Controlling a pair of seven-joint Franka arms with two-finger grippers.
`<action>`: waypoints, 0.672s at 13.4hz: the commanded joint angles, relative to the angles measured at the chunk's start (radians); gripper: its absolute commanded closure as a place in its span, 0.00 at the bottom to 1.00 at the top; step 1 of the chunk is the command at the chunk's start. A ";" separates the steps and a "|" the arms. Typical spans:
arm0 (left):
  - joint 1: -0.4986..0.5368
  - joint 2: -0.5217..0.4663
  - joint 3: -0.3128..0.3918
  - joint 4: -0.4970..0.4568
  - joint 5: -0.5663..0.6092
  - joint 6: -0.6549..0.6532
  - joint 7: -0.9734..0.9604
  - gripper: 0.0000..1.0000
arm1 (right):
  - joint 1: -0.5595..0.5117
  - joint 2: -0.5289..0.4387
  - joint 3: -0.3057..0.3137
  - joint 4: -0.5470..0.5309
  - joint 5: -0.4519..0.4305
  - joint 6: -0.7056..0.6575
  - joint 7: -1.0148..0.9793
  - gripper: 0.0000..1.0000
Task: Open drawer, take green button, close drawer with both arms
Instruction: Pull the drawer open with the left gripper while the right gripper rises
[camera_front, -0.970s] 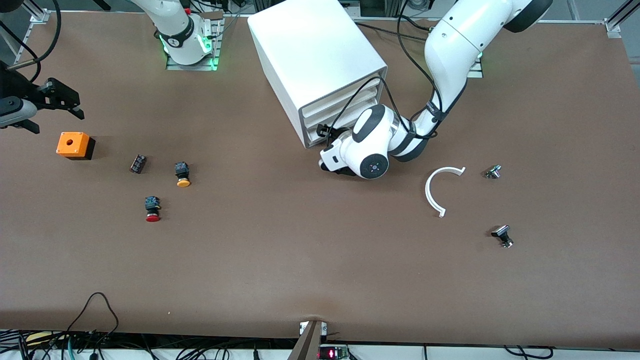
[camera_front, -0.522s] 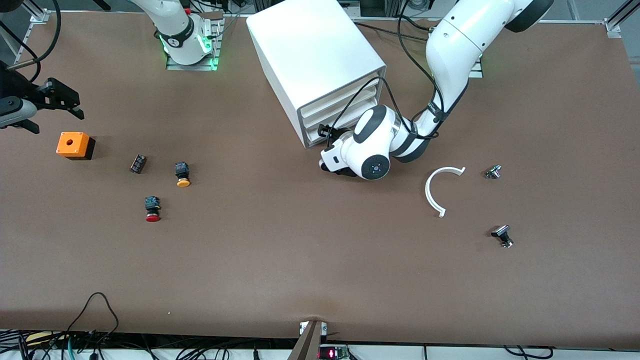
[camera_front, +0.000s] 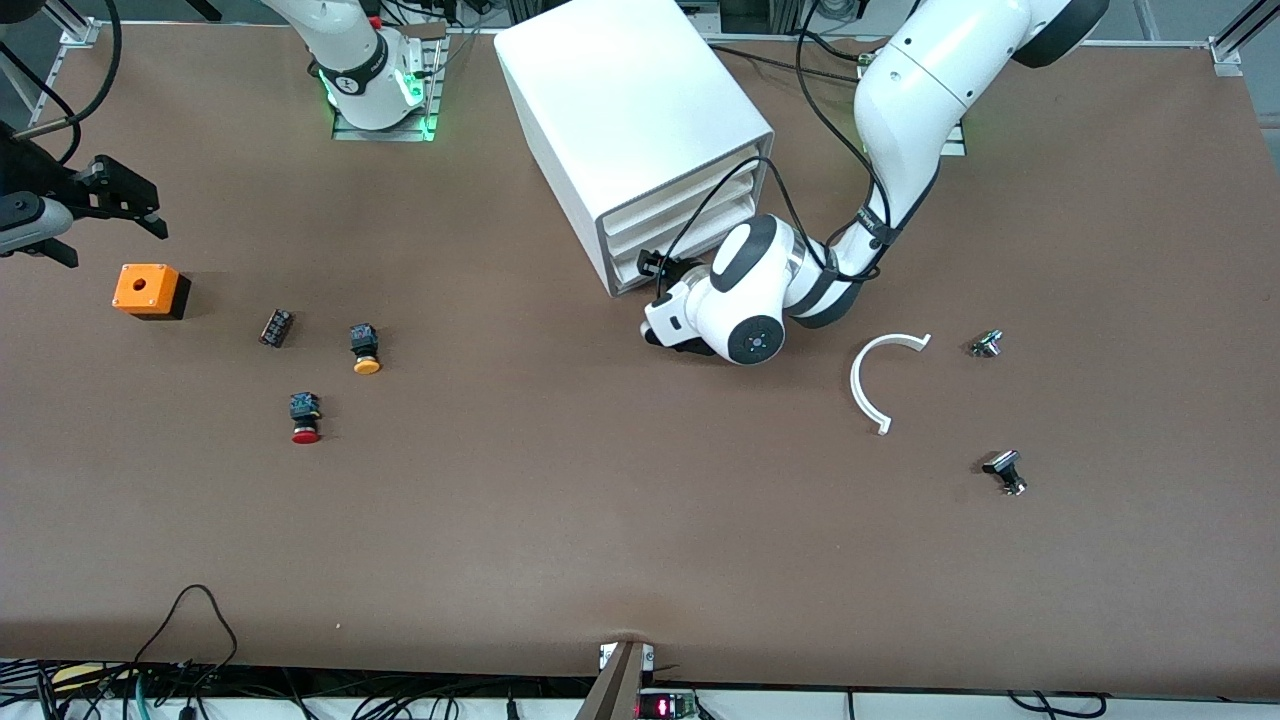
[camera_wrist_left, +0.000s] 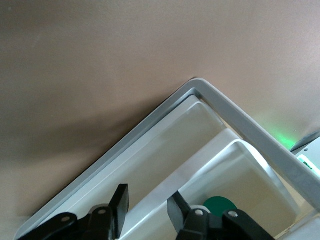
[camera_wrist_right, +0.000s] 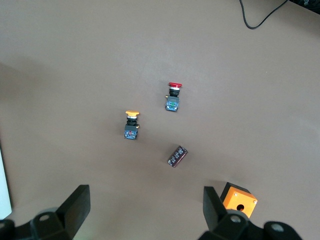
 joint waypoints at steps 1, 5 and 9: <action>0.015 0.055 0.027 0.033 0.017 0.028 -0.037 0.66 | -0.004 0.010 0.008 0.026 -0.004 -0.014 0.005 0.00; 0.024 0.085 0.044 0.084 0.018 0.028 -0.038 0.66 | -0.004 0.011 0.009 0.026 -0.001 -0.006 0.006 0.00; 0.038 0.089 0.079 0.107 0.020 0.026 -0.035 0.65 | -0.004 0.021 0.008 0.026 0.001 0.000 -0.004 0.00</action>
